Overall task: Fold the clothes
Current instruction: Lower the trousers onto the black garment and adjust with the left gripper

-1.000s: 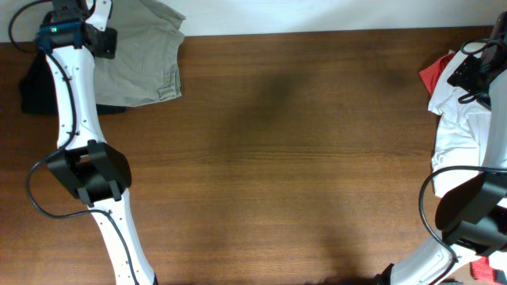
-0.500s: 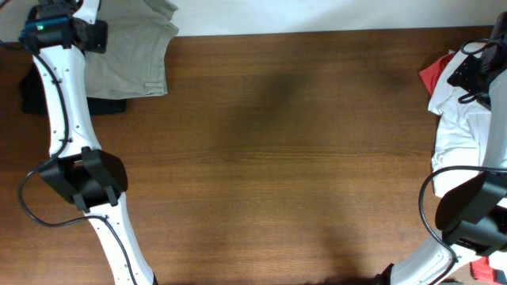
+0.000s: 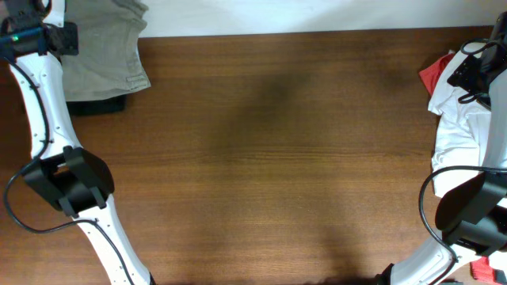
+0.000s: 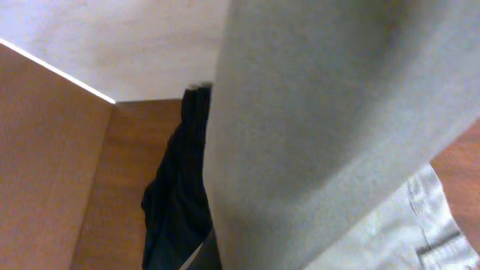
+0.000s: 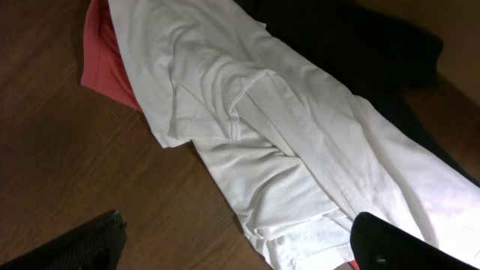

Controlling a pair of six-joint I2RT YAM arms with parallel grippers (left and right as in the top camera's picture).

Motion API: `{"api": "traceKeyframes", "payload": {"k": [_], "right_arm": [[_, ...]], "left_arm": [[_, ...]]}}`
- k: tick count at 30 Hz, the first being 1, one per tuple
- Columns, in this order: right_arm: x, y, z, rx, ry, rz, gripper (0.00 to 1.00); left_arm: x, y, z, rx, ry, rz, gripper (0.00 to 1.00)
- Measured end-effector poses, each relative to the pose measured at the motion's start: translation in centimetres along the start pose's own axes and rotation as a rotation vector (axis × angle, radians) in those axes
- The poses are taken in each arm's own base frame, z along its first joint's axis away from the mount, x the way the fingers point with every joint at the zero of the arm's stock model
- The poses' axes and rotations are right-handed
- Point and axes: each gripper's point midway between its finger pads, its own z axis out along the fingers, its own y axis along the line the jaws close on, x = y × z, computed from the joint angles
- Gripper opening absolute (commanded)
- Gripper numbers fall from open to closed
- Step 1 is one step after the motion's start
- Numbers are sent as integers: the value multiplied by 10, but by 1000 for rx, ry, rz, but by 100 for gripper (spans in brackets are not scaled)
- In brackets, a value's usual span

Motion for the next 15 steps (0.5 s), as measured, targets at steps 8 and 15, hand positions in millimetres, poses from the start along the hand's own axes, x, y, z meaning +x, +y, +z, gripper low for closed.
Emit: {"api": "traceKeyframes", "payload": {"k": [8, 15], "right_arm": [[0, 0, 0, 0, 0, 0, 99], [0, 0, 0, 0, 0, 0, 99]], "left_arm": [[6, 12, 26, -39, -43, -19, 1], [50, 32, 59, -113, 20, -44, 6]]}}
